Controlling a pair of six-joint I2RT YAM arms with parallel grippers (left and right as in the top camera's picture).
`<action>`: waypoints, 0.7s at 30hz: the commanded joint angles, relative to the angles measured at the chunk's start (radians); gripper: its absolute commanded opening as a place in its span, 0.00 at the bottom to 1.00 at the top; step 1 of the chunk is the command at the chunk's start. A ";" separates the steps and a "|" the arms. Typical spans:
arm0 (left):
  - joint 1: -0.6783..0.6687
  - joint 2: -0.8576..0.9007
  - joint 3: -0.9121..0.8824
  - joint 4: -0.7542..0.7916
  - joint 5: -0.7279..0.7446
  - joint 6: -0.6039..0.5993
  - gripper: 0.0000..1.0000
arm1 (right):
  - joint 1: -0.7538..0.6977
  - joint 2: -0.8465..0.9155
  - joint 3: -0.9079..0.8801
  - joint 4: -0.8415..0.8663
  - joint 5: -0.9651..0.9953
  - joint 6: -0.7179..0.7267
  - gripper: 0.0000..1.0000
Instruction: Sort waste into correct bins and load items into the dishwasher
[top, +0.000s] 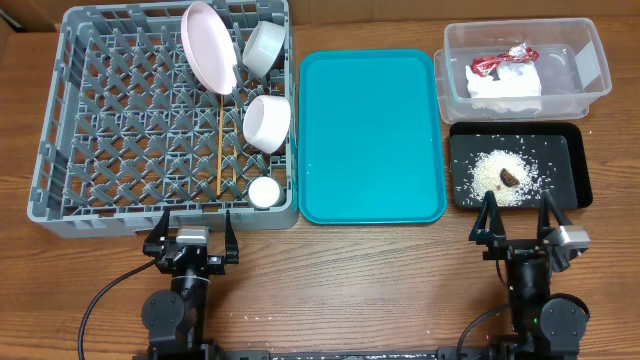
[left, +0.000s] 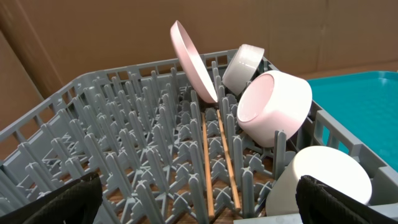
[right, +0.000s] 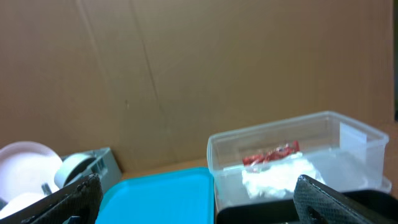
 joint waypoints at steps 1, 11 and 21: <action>0.010 -0.009 -0.006 0.002 0.000 0.018 1.00 | 0.000 -0.009 -0.021 -0.013 -0.026 -0.005 1.00; 0.010 -0.009 -0.006 0.002 0.000 0.018 1.00 | -0.002 -0.008 -0.020 -0.187 -0.023 -0.004 1.00; 0.010 -0.009 -0.006 0.002 0.000 0.018 1.00 | -0.002 -0.008 -0.020 -0.186 -0.023 -0.004 1.00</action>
